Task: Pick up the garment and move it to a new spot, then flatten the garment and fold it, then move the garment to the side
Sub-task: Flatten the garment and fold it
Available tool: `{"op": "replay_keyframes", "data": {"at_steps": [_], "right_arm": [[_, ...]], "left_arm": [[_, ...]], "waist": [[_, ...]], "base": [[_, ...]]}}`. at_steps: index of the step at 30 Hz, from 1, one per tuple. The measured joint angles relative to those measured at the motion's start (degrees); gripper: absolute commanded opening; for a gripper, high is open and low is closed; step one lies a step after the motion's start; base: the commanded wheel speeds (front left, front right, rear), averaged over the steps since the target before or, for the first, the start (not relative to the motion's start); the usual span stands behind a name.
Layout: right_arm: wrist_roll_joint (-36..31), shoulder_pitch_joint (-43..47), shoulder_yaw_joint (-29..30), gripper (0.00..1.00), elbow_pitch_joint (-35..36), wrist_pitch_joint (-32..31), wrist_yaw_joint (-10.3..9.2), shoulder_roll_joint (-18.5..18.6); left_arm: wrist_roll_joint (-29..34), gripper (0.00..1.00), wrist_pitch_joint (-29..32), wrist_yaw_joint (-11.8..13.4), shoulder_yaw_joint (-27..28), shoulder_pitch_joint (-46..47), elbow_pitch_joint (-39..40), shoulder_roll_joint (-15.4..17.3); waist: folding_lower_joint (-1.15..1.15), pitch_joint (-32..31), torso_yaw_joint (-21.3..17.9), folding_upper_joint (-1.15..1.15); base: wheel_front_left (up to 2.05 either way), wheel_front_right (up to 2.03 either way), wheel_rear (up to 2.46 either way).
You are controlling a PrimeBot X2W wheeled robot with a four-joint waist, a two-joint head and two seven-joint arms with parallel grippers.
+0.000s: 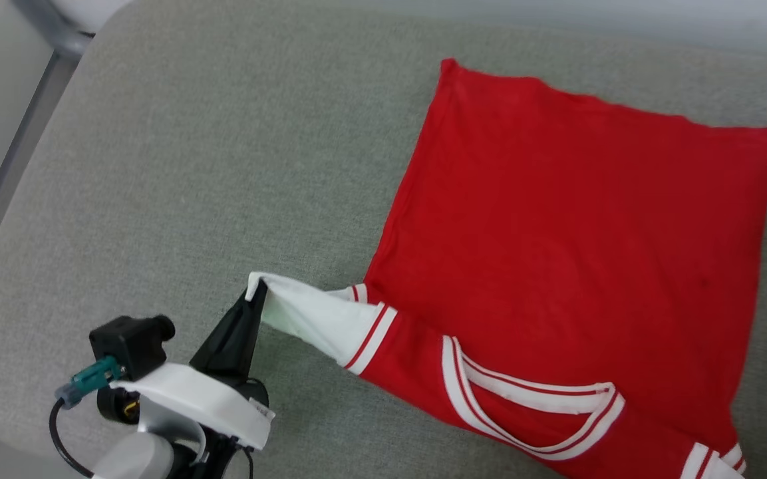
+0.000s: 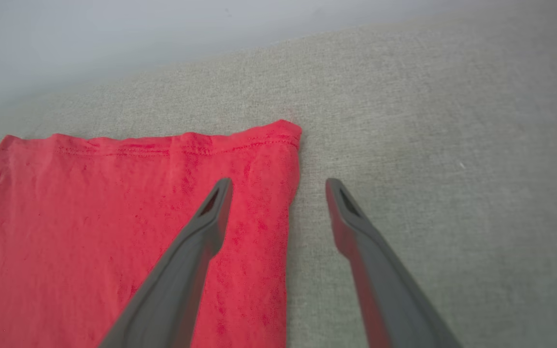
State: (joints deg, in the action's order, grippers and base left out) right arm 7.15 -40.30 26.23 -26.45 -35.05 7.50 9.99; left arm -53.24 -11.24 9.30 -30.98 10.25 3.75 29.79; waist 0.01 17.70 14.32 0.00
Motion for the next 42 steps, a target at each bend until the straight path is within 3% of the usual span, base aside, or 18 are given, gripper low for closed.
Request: {"op": "replay_keyframes", "data": {"at_steps": [10, 15, 16, 17, 18, 23, 29, 37, 42], "right_arm": [[-11.33, -12.04, 4.08, 1.0, -4.39, -11.32, 0.01, -0.13], [-16.88, -14.61, 9.6, 1.0, -5.42, -21.7, 0.07, -1.19], [-17.38, -14.71, 10.48, 0.51, -5.11, -23.31, 0.07, -1.58], [-17.79, -14.73, 11.58, 0.16, -4.72, -24.54, 0.07, -1.99], [-18.64, -14.72, 12.25, 0.0, -4.31, -25.54, 0.07, -2.32], [-20.91, -13.49, 13.25, 0.0, -2.33, -26.51, 0.03, -3.33], [-19.47, -8.89, 9.09, 0.0, -1.22, -24.74, 0.04, -1.3], [-11.47, 2.98, 2.13, 0.0, 3.72, -25.53, 0.03, 2.35], [-5.37, 13.73, 0.74, 0.0, 9.89, -27.0, 0.03, 3.36]], "left_arm": [[1.57, 0.0, -1.75, -3.77, 0.1, 6.05, -1.14, -2.15], [1.66, 0.0, -2.14, -4.77, -0.05, 6.65, -2.38, -3.13], [1.66, 0.0, -2.23, -4.78, -0.08, 6.68, -2.59, -3.23], [1.66, 0.0, -2.32, -4.83, -0.13, 6.71, -2.82, -3.35], [1.66, 0.0, -2.32, -4.87, -0.2, 6.71, -3.09, -3.44], [1.58, 0.0, -2.4, -5.01, -0.35, 6.69, -4.26, -3.69], [1.1, 0.0, -2.37, -3.76, -0.05, 4.8, -6.06, -3.26], [-0.51, 0.0, -1.56, -0.14, 1.74, -1.12, -6.54, -0.68], [-1.54, 0.0, -0.99, 2.36, 2.64, -5.44, -5.53, 0.98]], "waist": [[0.0, 8.98, 4.85, 0.0], [-0.01, 10.6, 6.31, 0.0], [-0.01, 10.52, 6.37, 0.0], [-0.01, 10.37, 6.44, 0.0], [-0.01, 10.16, 6.5, 0.0], [-0.01, 8.44, 6.51, 0.0], [0.0, 4.08, 5.69, 0.0], [-0.02, -4.18, 2.35, 0.0], [-0.02, -9.21, -0.9, 0.0]], "base": [[0.0, 0.0, 0.0], [0.0, 0.0, 0.0], [0.0, 0.0, 0.0], [0.0, 0.0, 0.0], [0.0, 0.0, 0.0], [0.0, 0.0, 0.0], [0.0, 0.0, 0.0], [0.0, 0.0, 0.0], [0.0, 0.0, 0.0]]}}
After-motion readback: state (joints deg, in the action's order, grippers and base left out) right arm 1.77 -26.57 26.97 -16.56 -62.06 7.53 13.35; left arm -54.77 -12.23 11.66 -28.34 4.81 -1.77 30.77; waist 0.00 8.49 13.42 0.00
